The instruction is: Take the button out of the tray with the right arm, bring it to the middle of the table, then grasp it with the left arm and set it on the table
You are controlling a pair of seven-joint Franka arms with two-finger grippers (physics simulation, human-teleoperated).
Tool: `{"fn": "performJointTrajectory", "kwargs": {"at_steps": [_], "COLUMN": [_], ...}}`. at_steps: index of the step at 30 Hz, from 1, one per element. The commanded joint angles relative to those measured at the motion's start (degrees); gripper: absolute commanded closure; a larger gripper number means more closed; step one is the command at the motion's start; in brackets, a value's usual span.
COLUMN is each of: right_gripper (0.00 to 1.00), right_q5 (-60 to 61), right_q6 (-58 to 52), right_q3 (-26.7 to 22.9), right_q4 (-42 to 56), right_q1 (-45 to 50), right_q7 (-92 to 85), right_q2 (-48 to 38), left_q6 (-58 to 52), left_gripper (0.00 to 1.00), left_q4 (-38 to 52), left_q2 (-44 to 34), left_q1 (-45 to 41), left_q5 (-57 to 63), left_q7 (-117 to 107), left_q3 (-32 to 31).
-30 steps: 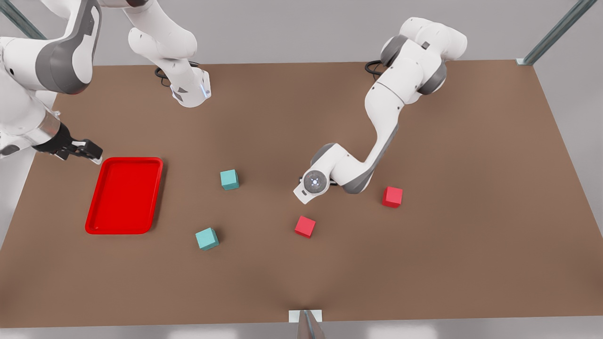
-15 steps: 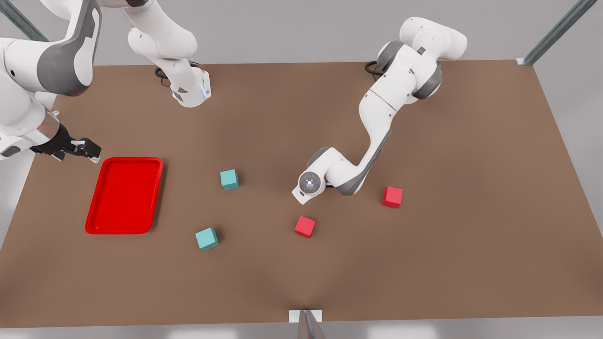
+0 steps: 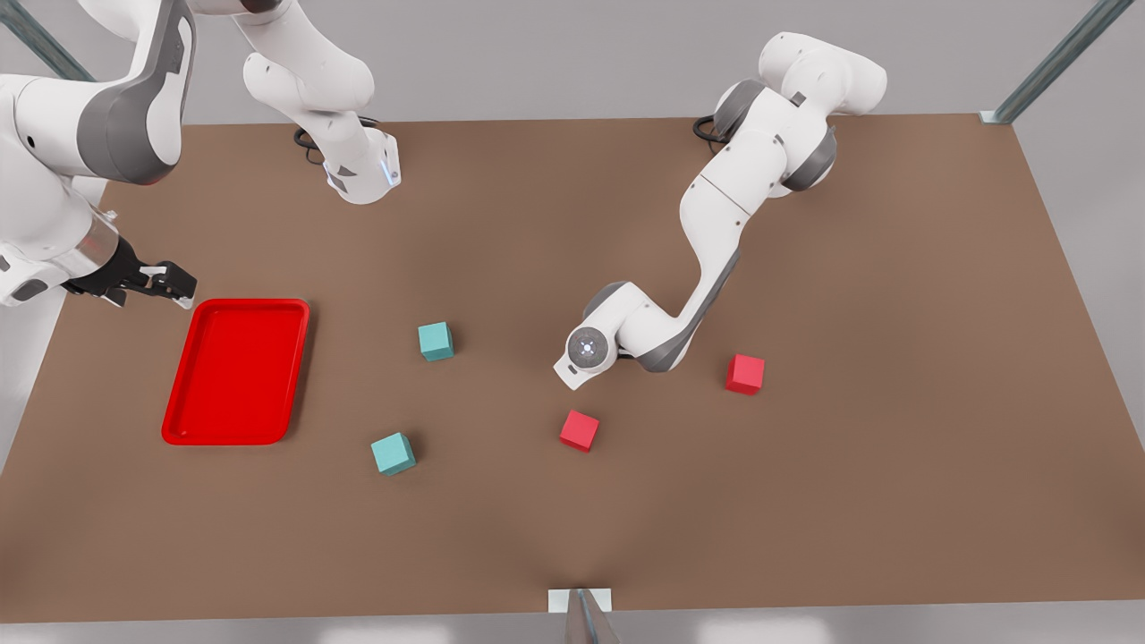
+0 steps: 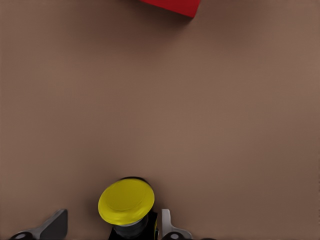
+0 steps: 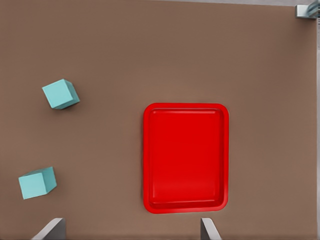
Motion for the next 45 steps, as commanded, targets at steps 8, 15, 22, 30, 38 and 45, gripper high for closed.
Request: {"fn": "performJointTrajectory", "kwargs": {"at_steps": [8,15,22,30,38,45], "right_gripper": [0.00,0.00,0.00,0.00,0.00,0.00], "right_q5": [-0.3,-0.2,-0.2,-0.3,-0.3,0.1], "right_q6": [-0.2,-0.3,-0.3,-0.3,-0.3,-0.2], "right_q3": [0.0,0.1,0.4,0.8,0.8,2.5], "right_q4": [0.1,0.2,-0.1,0.1,-0.1,-0.1], "right_q1": [0.1,0.1,0.1,0.0,0.0,0.1], "right_q7": [-1.3,-1.2,-1.1,-1.1,-1.1,1.4], "right_q2": [-0.1,-0.1,-0.1,-0.1,0.0,0.9], "left_q6": [-0.3,-4.2,1.2,20.9,34.4,40.7], "left_gripper": [0.39,0.60,0.58,0.58,0.58,0.58], "left_q4": [-0.4,0.2,0.8,-3.7,-27.3,-31.4], "left_q2": [-0.1,-2.2,-8.8,-12.4,-24.0,-22.5], "left_q1": [0.1,0.5,7.1,13.0,10.6,7.1], "left_q5": [0.1,0.0,1.7,22.2,31.3,51.1], "left_q7": [-2.5,-4.8,-7.9,-27.2,-56.8,-77.8], "left_q3": [0.0,-0.1,0.0,0.0,0.2,0.2]}}
